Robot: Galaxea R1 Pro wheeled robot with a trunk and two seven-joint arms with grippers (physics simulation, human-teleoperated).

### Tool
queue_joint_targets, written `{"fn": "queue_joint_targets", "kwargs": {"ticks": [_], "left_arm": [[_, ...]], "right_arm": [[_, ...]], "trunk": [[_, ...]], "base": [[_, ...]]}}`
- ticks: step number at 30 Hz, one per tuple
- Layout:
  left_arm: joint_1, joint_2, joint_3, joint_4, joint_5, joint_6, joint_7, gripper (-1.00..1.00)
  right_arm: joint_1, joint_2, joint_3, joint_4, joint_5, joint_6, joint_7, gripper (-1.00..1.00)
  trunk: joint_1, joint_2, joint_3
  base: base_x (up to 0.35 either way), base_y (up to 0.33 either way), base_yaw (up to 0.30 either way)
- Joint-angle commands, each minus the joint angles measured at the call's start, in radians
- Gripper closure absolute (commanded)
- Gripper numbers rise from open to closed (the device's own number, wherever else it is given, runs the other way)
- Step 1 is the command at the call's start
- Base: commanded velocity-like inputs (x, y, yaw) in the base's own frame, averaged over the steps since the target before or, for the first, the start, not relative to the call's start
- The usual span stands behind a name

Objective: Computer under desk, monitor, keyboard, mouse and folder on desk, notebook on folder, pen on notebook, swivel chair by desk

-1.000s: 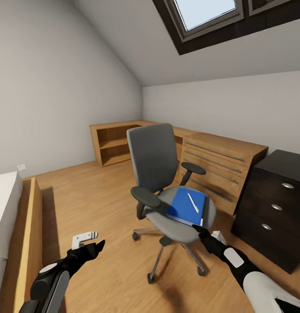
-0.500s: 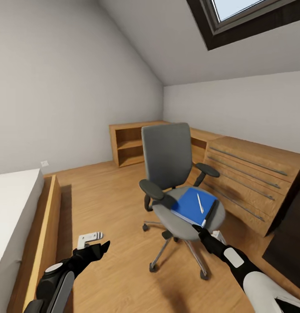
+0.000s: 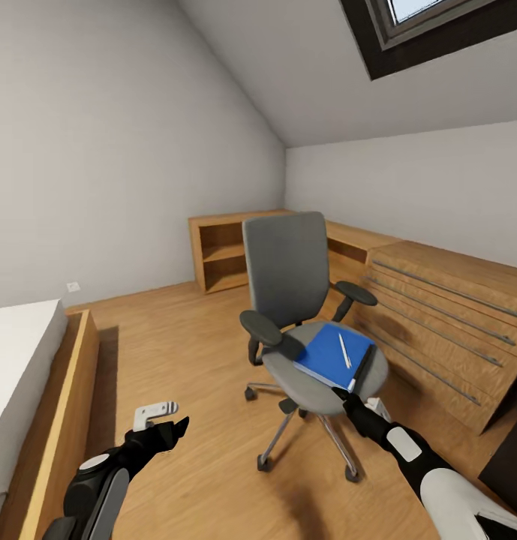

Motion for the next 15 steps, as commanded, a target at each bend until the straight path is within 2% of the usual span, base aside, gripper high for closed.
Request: {"fn": "queue_joint_targets", "kwargs": {"ticks": [1, 6, 12, 15], "left_arm": [[-0.001, -0.001, 0.001, -0.001, 0.01, 0.006, 0.003, -1.0], [-0.001, -0.001, 0.001, -0.001, 0.01, 0.006, 0.003, -1.0], [-0.001, 0.001, 0.001, -0.001, 0.01, 0.006, 0.003, -1.0], [-0.001, 0.001, 0.001, -0.001, 0.01, 0.006, 0.003, -1.0]], "right_arm": [[-0.001, 0.001, -0.009, -0.002, -0.016, 0.01, 0.002, -1.0], [-0.001, 0.0, -0.009, -0.001, -0.015, 0.009, 0.003, -1.0], [-0.001, -0.001, -0.009, -0.001, -0.015, 0.009, 0.003, -1.0], [-0.001, 0.0, -0.009, -0.001, -0.015, 0.009, 0.004, -1.0]], "trunk": [[0.0, 0.0, -0.001], [0.0, 0.0, -0.001], [0.0, 0.0, -0.001], [0.0, 0.0, -0.001]], "base": [[0.321, 0.0, 0.0], [0.321, -0.011, 0.0], [0.32, -0.108, 0.0], [0.164, -0.063, 0.0]]}}
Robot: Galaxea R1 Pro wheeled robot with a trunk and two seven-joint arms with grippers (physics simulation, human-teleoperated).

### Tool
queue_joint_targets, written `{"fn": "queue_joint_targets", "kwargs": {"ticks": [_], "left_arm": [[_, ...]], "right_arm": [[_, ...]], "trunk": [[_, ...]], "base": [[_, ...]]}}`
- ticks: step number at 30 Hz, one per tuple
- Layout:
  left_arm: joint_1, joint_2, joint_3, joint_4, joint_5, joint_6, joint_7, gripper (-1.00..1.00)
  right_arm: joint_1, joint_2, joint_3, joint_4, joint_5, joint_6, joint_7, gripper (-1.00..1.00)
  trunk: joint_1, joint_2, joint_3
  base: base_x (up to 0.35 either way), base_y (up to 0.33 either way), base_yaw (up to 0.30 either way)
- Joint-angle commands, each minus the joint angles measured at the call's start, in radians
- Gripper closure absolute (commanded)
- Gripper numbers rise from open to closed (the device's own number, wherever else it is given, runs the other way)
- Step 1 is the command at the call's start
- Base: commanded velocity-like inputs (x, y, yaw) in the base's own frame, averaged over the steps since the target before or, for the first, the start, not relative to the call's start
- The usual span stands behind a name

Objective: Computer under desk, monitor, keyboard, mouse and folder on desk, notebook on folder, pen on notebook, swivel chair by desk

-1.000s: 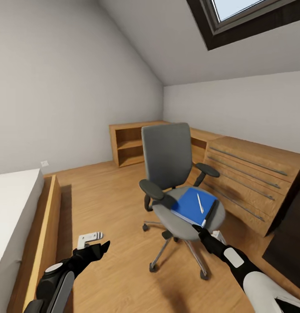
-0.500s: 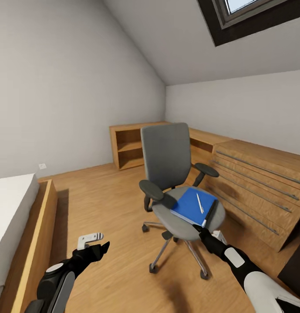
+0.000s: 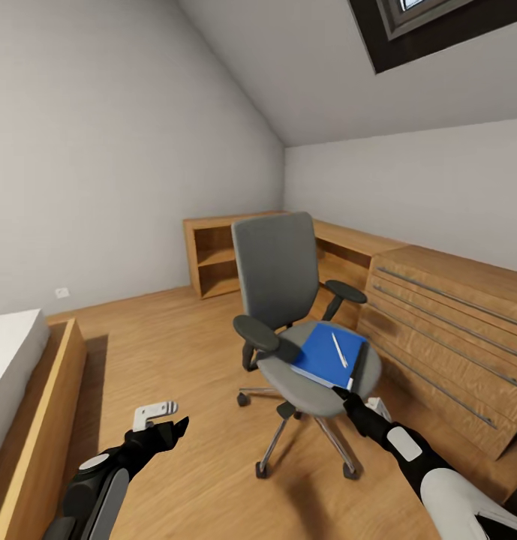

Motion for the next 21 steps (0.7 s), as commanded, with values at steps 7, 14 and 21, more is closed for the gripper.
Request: {"fn": "queue_joint_targets", "kwargs": {"ticks": [7, 14, 21], "left_arm": [[-0.001, -0.001, 0.002, 0.0, 0.01, 0.006, 0.003, -1.0], [-0.001, -0.001, 0.002, 0.0, 0.01, 0.006, 0.003, -1.0], [-0.001, -0.001, 0.002, 0.0, 0.01, 0.006, 0.003, -1.0]], "right_arm": [[0.0, 0.001, -0.005, -0.001, -0.006, 0.009, 0.002, -1.0], [0.0, 0.001, -0.005, -0.001, -0.006, 0.008, 0.002, -1.0], [0.0, 0.001, -0.005, -0.001, -0.006, 0.004, 0.004, -1.0]], "trunk": [[0.0, 0.0, -0.001], [0.0, 0.0, -0.001], [0.0, 0.0, -0.001]], "base": [[0.002, -0.009, 0.0], [-0.215, -0.001, 0.0], [-0.318, 0.0, 0.0]]}}
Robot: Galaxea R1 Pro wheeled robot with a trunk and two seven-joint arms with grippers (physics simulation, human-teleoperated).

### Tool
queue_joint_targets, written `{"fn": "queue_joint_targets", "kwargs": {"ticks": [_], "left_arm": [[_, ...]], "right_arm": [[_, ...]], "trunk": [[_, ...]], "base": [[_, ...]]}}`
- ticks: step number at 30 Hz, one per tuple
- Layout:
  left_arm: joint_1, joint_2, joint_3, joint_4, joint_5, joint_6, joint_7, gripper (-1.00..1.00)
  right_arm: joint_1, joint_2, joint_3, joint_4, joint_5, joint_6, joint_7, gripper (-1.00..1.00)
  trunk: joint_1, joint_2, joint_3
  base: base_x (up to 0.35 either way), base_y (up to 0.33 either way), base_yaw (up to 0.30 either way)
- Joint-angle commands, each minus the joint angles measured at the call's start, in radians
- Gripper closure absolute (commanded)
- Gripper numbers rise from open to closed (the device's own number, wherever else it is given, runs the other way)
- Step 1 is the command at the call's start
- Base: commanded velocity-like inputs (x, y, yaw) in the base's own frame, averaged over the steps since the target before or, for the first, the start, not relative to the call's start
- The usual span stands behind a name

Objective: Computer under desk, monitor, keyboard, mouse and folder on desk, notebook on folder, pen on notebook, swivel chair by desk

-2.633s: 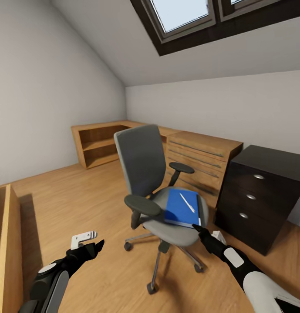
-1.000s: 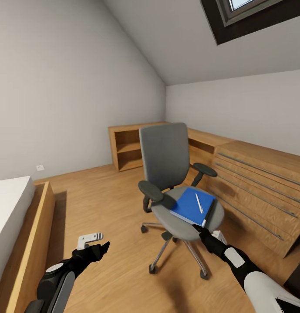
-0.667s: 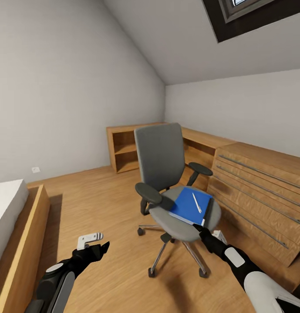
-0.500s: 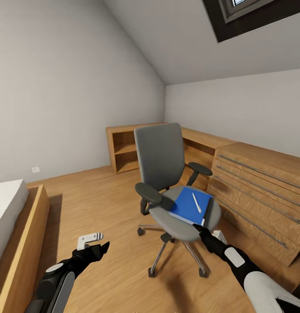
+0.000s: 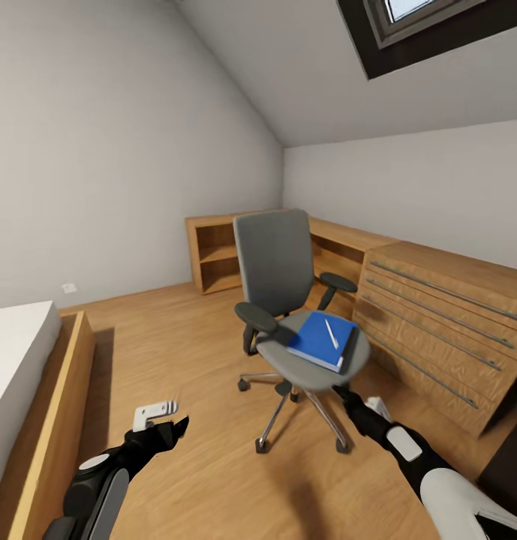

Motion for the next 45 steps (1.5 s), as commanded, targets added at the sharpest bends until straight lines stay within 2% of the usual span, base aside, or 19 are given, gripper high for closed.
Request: {"fn": "queue_joint_targets", "kwargs": {"ticks": [1, 8, 24, 28, 32, 36, 42, 45], "left_arm": [[-0.001, -0.001, 0.002, -0.001, 0.01, 0.006, 0.003, -1.0], [-0.001, -0.002, 0.002, 0.0, 0.01, 0.006, 0.003, -1.0], [-0.001, -0.002, 0.0, 0.004, 0.01, 0.006, 0.004, -1.0], [-0.001, -0.002, 0.0, 0.004, 0.01, 0.005, 0.004, -1.0], [-0.001, -0.003, 0.0, 0.004, 0.009, 0.004, 0.009, -1.0], [-0.001, -0.003, -0.007, 0.004, -0.004, 0.003, 0.039, -1.0], [-0.001, -0.005, -0.036, 0.034, -0.013, 0.002, 0.14, -1.0], [-0.001, -0.021, -0.055, 0.056, -0.013, 0.001, 0.19, -1.0]], "right_arm": [[-0.001, 0.0, -0.006, 0.0, -0.005, 0.008, 0.002, -1.0], [-0.001, 0.001, -0.006, 0.0, -0.005, 0.007, 0.002, -1.0], [-0.001, 0.003, -0.005, 0.0, -0.002, 0.005, 0.002, -1.0], [-0.001, 0.005, -0.004, 0.0, 0.002, -0.012, 0.001, -1.0], [-0.001, 0.009, -0.003, 0.004, 0.006, -0.068, 0.001, -1.0], [-0.001, 0.014, -0.003, 0.005, 0.025, -0.123, 0.001, -1.0], [0.0, 0.016, -0.003, 0.006, 0.072, -0.16, 0.001, -1.0], [0.006, 0.017, -0.003, 0.008, 0.097, -0.193, 0.0, -1.0]], "trunk": [[-0.001, 0.0, -0.001], [-0.001, 0.0, -0.001], [-0.001, 0.0, -0.001], [-0.016, 0.028, 0.012], [-0.031, 0.056, 0.024], [-0.047, 0.084, 0.037], [-0.07, 0.126, 0.055], [-0.081, 0.147, 0.065]], "base": [[-0.299, 0.0, 0.0], [-0.219, 0.0, 0.0], [-0.015, 0.0, 0.0], [0.0, 0.0, 0.0], [0.0, 0.0, 0.0], [0.0, 0.0, 0.0], [0.0, 0.0, 0.0], [0.0, 0.0, 0.0]]}}
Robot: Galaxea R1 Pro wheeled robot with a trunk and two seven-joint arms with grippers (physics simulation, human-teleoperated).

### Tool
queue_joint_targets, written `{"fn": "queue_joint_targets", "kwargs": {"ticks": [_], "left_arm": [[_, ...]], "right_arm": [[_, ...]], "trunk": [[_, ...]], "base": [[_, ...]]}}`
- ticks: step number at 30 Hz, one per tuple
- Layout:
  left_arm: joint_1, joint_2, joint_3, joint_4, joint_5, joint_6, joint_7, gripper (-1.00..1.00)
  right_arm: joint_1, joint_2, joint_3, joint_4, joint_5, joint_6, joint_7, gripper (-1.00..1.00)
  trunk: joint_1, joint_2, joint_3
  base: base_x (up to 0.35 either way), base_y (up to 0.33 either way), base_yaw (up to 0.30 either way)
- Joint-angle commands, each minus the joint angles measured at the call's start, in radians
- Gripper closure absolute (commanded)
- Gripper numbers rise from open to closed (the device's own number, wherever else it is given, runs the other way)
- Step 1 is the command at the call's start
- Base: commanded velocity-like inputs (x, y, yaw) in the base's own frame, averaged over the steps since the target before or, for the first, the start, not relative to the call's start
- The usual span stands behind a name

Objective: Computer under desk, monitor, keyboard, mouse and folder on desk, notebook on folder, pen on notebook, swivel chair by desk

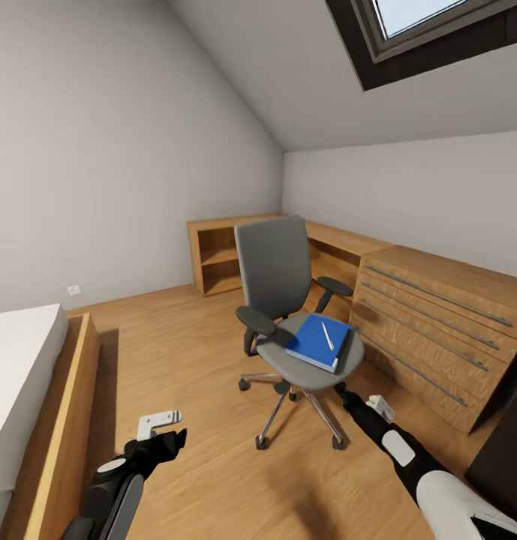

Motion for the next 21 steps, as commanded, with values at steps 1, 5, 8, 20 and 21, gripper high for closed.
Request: {"fn": "queue_joint_targets", "kwargs": {"ticks": [1, 5, 8, 20, 21], "left_arm": [[-0.001, -0.011, -0.011, 0.006, 0.009, 0.003, 0.027, -1.0], [-0.001, -0.028, -0.026, 0.042, 0.008, 0.002, 0.059, -1.0], [-0.001, -0.031, -0.029, 0.1, 0.007, -0.001, 0.069, -1.0], [-0.001, -0.032, -0.063, 0.574, 0.009, -0.338, 0.07, -1.0], [-0.001, -0.031, -0.064, 0.633, 0.009, -0.403, 0.069, -1.0]], "right_arm": [[0.009, 0.003, -0.005, 0.002, 0.008, -0.007, 0.003, -1.0], [0.058, 0.014, -0.005, 0.006, 0.085, -0.058, 0.0, -1.0], [0.082, 0.016, -0.005, 0.006, 0.132, -0.098, -0.001, -1.0], [0.271, 0.081, -0.005, 0.044, 0.329, -0.603, -0.051, -1.0], [0.283, 0.092, -0.005, 0.116, 0.36, -0.683, -0.096, -1.0]], "trunk": [[-0.004, 0.007, 0.002], [-0.019, 0.035, 0.015], [-0.031, 0.056, 0.024], [-0.077, 0.14, 0.062], [-0.081, 0.147, 0.065]], "base": [[0.0, 0.0, 0.0], [0.0, 0.0, 0.0], [0.0, 0.0, 0.0], [0.0, 0.0, 0.0], [0.0, 0.0, 0.0]]}}
